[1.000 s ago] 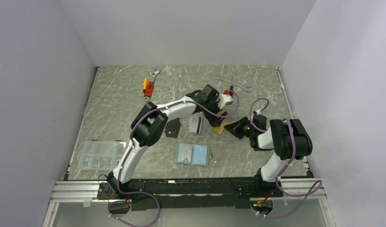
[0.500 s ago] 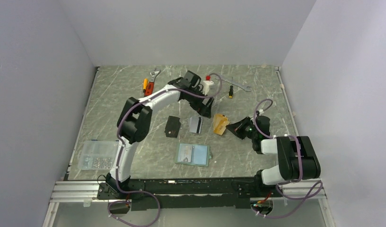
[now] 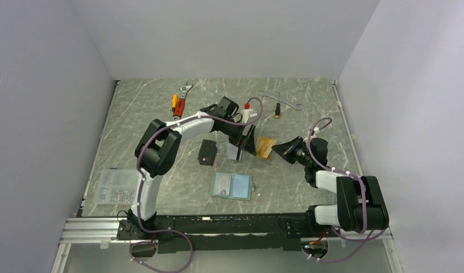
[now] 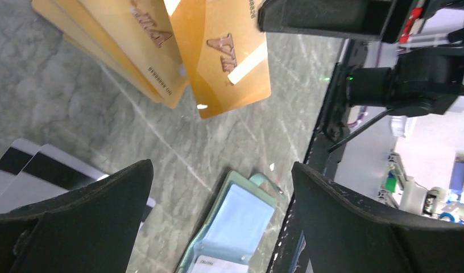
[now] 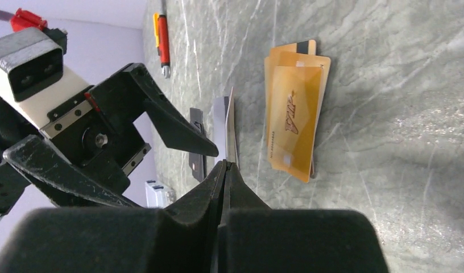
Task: Put the credit cards into the card holder
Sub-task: Pick up the credit card from the center of the board.
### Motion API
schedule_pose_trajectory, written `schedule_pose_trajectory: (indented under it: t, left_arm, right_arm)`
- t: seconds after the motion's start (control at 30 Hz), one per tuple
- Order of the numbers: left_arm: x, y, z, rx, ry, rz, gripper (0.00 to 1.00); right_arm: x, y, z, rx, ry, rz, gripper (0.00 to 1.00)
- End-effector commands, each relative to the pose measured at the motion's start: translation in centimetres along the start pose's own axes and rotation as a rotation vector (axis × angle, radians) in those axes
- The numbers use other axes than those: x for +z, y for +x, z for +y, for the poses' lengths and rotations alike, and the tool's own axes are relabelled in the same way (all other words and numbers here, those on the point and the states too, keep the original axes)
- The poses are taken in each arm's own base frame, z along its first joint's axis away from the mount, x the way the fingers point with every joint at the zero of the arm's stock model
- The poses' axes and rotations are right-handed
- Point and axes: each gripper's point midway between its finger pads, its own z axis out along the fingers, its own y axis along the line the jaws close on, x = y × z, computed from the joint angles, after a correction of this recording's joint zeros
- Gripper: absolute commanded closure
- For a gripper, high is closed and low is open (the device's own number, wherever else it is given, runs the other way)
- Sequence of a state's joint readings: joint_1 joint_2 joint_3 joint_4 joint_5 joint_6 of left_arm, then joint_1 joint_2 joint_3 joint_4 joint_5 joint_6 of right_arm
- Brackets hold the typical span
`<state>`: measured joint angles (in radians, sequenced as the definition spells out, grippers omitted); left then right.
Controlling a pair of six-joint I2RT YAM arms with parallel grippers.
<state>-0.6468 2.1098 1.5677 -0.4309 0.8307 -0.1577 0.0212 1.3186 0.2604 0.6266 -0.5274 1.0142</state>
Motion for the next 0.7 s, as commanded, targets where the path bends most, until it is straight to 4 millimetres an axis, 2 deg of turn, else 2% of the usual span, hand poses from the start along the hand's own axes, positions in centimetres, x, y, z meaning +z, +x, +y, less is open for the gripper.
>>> schedule_pose_trajectory:
  t: [0.0, 0.2, 0.4, 0.53, 0.67]
  left_arm:
    - [-0.7, -3.0, -3.0, 0.003, 0.163, -0.106, 0.0]
    - [-1.6, -4.1, -2.9, -0.071, 0.263, -0.172, 0.01]
    - [-1.5, -3.7, -2.9, -0.118, 0.279, -0.181, 0.01]
    - [-1.5, -3.8, -3.6, -0.157, 0.328, -0.191, 0.09]
    - [-1.6, -4.3, -5.0, -0.167, 0.403, -0.208, 0.28]
  right_arm:
    - [-0.6, -0.1, 1.9, -0.047, -0.078, -0.005, 1.0]
    - [-1.3, 0.3, 4.0, -0.063, -0.177, 0.015, 1.0]
    - [-1.7, 0.3, 5.9, -0.049, -0.262, 0.021, 1.0]
    - [-1.9, 0.1, 6.7, -0.037, -0.293, 0.019, 1.0]
    - [-1.5, 0.1, 7.6, -0.045, -0.316, 0.027, 1.0]
